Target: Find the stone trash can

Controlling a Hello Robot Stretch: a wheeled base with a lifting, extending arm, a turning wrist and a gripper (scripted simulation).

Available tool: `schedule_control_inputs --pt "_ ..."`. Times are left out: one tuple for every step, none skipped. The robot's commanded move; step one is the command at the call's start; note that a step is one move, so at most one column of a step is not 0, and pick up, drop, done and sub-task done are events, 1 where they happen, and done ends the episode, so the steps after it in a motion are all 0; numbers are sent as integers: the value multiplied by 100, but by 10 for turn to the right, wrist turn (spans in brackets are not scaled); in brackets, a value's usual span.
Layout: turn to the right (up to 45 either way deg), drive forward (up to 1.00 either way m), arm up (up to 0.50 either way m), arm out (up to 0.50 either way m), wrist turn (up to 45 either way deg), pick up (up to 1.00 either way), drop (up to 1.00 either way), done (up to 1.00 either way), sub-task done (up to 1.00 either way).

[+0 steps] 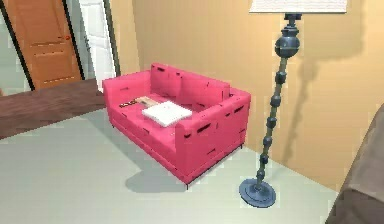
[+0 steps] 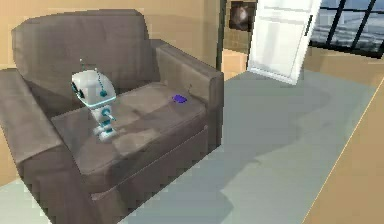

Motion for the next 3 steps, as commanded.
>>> schedule_control_inputs --pt "120 0 0 0 0 0 0 0 0" --pt "0 15 0 0 0 0 0 0 0" --pt "450 0 0 0 0 0 0 0 0"
